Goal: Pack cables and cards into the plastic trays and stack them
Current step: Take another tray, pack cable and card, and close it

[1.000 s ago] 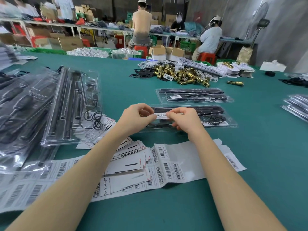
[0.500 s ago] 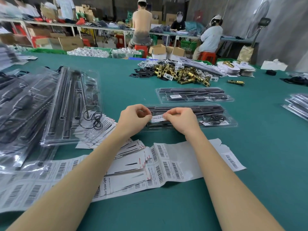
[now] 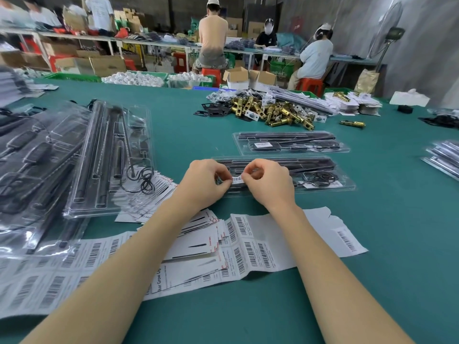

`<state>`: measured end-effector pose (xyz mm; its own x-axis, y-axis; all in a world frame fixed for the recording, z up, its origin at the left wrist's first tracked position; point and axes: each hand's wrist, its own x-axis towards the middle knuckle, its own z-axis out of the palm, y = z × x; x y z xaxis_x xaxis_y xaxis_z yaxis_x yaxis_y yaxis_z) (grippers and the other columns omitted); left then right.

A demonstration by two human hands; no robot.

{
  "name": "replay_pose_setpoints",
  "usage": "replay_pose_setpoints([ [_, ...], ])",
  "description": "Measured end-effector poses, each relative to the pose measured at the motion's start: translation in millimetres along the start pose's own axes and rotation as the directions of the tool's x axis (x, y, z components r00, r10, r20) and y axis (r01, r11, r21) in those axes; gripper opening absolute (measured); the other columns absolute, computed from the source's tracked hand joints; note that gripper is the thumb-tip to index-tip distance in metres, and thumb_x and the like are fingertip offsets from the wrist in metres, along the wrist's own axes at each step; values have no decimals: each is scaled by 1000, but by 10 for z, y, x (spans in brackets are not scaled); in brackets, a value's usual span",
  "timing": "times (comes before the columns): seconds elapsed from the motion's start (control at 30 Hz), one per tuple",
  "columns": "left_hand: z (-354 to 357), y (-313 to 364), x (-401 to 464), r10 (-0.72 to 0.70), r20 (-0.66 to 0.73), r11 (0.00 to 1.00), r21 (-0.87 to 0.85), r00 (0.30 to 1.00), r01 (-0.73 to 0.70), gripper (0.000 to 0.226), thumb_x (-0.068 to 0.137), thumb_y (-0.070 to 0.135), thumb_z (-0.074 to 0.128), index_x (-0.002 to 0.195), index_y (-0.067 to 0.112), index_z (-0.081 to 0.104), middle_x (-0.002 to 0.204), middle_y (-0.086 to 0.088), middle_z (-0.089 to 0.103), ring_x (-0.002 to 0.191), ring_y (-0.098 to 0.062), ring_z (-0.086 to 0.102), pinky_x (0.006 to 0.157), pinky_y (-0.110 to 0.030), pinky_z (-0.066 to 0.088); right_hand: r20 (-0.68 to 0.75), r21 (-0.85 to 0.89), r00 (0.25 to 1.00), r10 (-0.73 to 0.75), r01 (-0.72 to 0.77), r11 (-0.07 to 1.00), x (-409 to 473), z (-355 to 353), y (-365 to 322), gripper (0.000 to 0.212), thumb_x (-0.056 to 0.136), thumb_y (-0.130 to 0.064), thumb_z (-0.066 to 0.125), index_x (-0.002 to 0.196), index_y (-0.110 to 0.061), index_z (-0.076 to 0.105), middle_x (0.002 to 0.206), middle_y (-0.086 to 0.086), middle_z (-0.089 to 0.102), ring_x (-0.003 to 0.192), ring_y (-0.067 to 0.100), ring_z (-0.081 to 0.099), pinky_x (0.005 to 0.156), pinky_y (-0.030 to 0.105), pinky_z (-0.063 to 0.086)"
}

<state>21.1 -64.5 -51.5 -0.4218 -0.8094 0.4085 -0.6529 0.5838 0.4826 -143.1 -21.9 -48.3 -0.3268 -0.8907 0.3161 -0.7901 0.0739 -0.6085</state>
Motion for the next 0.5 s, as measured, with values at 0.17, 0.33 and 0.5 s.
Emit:
replay_pose_setpoints([
  [0.17,-38,10,-3,73,86,996,54,994,-78,9,89,27,70,88,20,76,91,5,65,91,-14,57,86,-33,49,-54,-115,996,-70,64,991,-38,52,24,6,90,-35,70,90,-29,69,92,-8,66,86,16,61,62,25,39],
  [0.33,-81,22,-27,168,244,960,179,955,-214,25,91,26,69,115,22,69,113,5,67,110,-16,56,96,-34,48,-143,-65,988,-52,43,997,-59,56,123,6,90,-26,68,96,-29,67,96,-8,64,88,17,60,65,28,40],
  [0.5,-208,-33,17,61,256,986,135,965,-98,25,92,31,67,115,35,76,110,10,76,102,-13,65,95,-30,52,103,-135,940,-324,336,932,-177,42,119,35,89,-20,58,113,-39,75,108,-13,74,113,14,55,89,34,50],
])
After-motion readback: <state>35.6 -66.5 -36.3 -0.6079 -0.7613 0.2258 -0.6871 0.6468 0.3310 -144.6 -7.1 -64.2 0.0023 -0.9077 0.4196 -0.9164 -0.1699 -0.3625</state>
